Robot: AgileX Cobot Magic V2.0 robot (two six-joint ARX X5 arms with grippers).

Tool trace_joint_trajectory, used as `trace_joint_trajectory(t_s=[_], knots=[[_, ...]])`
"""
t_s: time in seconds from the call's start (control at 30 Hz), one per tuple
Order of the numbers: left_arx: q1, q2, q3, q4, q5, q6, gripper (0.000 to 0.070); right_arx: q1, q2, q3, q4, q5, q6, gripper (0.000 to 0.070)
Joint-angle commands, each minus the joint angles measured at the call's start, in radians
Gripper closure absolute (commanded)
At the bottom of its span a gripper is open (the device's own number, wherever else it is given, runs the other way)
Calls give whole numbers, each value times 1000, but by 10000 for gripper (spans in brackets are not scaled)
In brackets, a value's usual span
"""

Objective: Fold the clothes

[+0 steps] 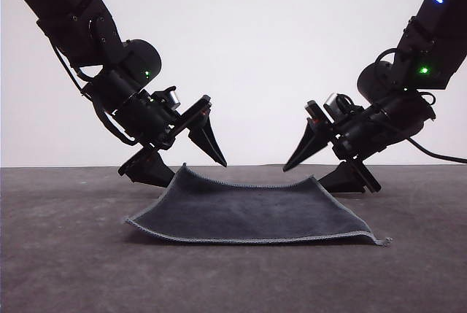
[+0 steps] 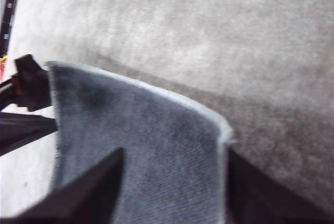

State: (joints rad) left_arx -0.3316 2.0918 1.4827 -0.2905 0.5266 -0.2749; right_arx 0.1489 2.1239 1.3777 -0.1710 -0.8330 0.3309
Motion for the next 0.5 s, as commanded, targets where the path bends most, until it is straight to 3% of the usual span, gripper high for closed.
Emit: trace_joint_trajectory(t_s=[0.0,0.07,0.1,0.2,0.47], knots=[[1,28,17,8,5,0,443,3,37,14,6,11,10,545],[6,28,17,10,5,-3,629,3,37,14,2,29,10,605],[7,28,17,13,5,-3,690,3,37,14,2,35,10,636],[11,28,18,25,4,-7,699,4,37,14,2,51,10,693],[23,27,24,23,5,-5,699,5,30,20,6,52,8,695]])
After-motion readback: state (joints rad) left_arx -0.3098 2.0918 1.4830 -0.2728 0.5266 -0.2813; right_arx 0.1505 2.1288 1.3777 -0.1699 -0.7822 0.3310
